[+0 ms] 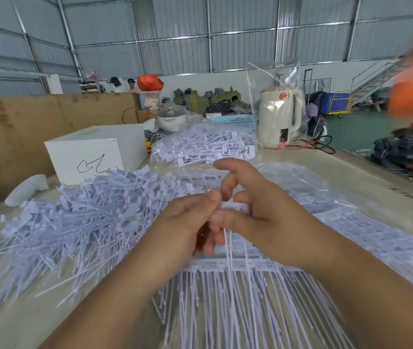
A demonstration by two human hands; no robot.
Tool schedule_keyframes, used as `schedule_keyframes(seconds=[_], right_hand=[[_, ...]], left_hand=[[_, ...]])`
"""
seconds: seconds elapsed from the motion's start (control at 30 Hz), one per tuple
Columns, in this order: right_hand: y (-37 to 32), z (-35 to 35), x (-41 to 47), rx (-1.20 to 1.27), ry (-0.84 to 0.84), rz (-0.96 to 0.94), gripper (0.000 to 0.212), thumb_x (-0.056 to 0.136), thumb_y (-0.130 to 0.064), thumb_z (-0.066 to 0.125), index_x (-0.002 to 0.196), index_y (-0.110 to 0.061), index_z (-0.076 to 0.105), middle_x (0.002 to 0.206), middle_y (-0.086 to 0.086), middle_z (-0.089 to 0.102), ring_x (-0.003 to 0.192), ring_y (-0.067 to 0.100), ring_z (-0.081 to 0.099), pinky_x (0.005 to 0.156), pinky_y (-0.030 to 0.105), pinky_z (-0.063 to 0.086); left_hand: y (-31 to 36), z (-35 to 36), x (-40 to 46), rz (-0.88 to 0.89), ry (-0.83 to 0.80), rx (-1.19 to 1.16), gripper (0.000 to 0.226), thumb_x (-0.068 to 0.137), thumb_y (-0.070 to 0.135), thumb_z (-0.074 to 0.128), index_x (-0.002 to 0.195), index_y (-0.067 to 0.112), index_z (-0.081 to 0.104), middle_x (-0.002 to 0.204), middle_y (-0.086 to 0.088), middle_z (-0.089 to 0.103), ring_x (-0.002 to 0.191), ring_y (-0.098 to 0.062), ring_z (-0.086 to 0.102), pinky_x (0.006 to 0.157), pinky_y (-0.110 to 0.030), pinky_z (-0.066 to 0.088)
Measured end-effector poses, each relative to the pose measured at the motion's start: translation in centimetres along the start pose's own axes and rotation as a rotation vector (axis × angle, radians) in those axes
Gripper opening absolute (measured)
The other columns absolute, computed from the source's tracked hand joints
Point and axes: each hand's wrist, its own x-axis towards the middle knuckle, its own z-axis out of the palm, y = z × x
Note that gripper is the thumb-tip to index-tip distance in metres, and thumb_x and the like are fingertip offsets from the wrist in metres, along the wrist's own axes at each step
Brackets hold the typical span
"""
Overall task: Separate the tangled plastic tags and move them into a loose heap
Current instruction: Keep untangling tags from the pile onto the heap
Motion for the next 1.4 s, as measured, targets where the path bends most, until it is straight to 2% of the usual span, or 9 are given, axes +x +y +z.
schedule_keyframes(seconds=[0.17, 0.27, 0.4, 0.57, 0.9, 1.0, 1.1, 1.23, 1.4], right_hand=[[0.2, -0.4, 0.0, -0.050, -0.043, 0.024, 0.057, 0.084, -0.050, 0.064, 0.134, -0.043, 0.037, 0.101, -0.012, 0.056, 0.080, 0.008, 0.063, 0.073, 0.032, 0.049], [-0.1, -1.8, 0.0, -0.083, -0.067, 0.091, 0.047, 0.078, -0.063, 0.062, 0.117, -0.039, 0.056, 0.092, -0.012, 0.062, 0.078, 0.003, 0.062, 0.070, 0.019, 0.047], [-0.2, -3.0, -0.1, -0.108, -0.097, 0.170, 0.023, 0.086, -0.048, 0.064, 0.072, -0.029, 0.060, 0.052, -0.011, 0.046, 0.047, 0.010, 0.039, 0.046, 0.021, 0.031], [-0.6, -2.5, -0.1, -0.075, -0.112, 0.145, 0.038, 0.092, -0.030, 0.066, 0.063, -0.016, 0.047, 0.050, -0.011, 0.034, 0.047, 0.007, 0.031, 0.046, 0.022, 0.025], [-1.8, -1.4, 0.4, 0.019, 0.588, 0.018, 0.043, 0.093, -0.044, 0.058, 0.075, -0.006, 0.049, 0.055, -0.001, 0.036, 0.048, 0.006, 0.033, 0.043, 0.018, 0.032], [-1.3, -1.5, -0.1, 0.051, 0.234, 0.029, 0.034, 0.083, -0.054, 0.061, 0.094, -0.023, 0.055, 0.062, 0.002, 0.044, 0.048, 0.018, 0.036, 0.043, 0.030, 0.032], [-0.4, -0.2, -0.1, -0.039, -0.058, 0.046, 0.060, 0.078, -0.055, 0.065, 0.128, -0.049, 0.034, 0.088, -0.025, 0.056, 0.073, -0.005, 0.058, 0.065, 0.018, 0.043], [0.6, 0.2, 0.0, -0.131, -0.051, 0.036, 0.080, 0.078, -0.056, 0.066, 0.140, -0.054, 0.016, 0.101, -0.040, 0.046, 0.091, -0.014, 0.052, 0.075, 0.014, 0.039], [0.2, 0.1, 0.0, -0.160, -0.013, 0.005, 0.071, 0.079, -0.053, 0.071, 0.136, -0.049, 0.030, 0.100, -0.027, 0.046, 0.081, -0.009, 0.053, 0.069, 0.007, 0.039]], left_hand=[[0.1, -0.7, -0.1, -0.036, -0.057, -0.001, 0.036, 0.077, 0.052, 0.062, 0.054, 0.024, 0.062, 0.057, -0.003, 0.062, 0.046, -0.012, 0.048, 0.045, -0.018, 0.038], [0.2, -1.1, 0.1, -0.021, 0.025, -0.013, 0.036, 0.082, 0.041, 0.065, 0.052, 0.023, 0.059, 0.054, -0.002, 0.060, 0.043, -0.011, 0.046, 0.043, -0.015, 0.036], [0.1, -1.2, 0.2, -0.028, 0.020, -0.004, 0.033, 0.077, 0.043, 0.057, 0.052, 0.022, 0.058, 0.055, -0.005, 0.060, 0.043, -0.014, 0.045, 0.042, -0.017, 0.035], [-0.2, -0.8, 0.2, -0.014, 0.085, 0.065, 0.037, 0.065, 0.056, 0.064, 0.050, 0.023, 0.059, 0.050, 0.000, 0.057, 0.041, -0.009, 0.048, 0.043, -0.015, 0.039], [0.5, -1.4, 0.5, 0.037, 0.311, -0.480, 0.039, 0.077, 0.035, 0.065, 0.044, 0.023, 0.048, 0.047, 0.004, 0.046, 0.039, -0.008, 0.038, 0.038, -0.016, 0.034], [0.1, -1.1, 0.5, 0.062, 0.311, -0.132, 0.043, 0.082, 0.040, 0.064, 0.045, 0.022, 0.052, 0.048, 0.003, 0.050, 0.041, -0.010, 0.041, 0.041, -0.018, 0.035], [-0.1, -0.3, 0.1, 0.076, 0.214, -0.007, 0.040, 0.079, 0.043, 0.073, 0.049, 0.023, 0.054, 0.044, 0.007, 0.045, 0.039, -0.009, 0.039, 0.042, -0.017, 0.035], [0.1, -0.8, 0.0, 0.012, 0.174, 0.111, 0.032, 0.074, 0.051, 0.066, 0.061, 0.024, 0.054, 0.045, 0.008, 0.047, 0.041, -0.009, 0.041, 0.048, -0.020, 0.037], [0.4, -1.2, 0.3, 0.031, 0.167, 0.109, 0.045, 0.086, 0.029, 0.069, 0.049, 0.019, 0.047, 0.044, 0.005, 0.044, 0.040, -0.012, 0.041, 0.043, -0.016, 0.034]])
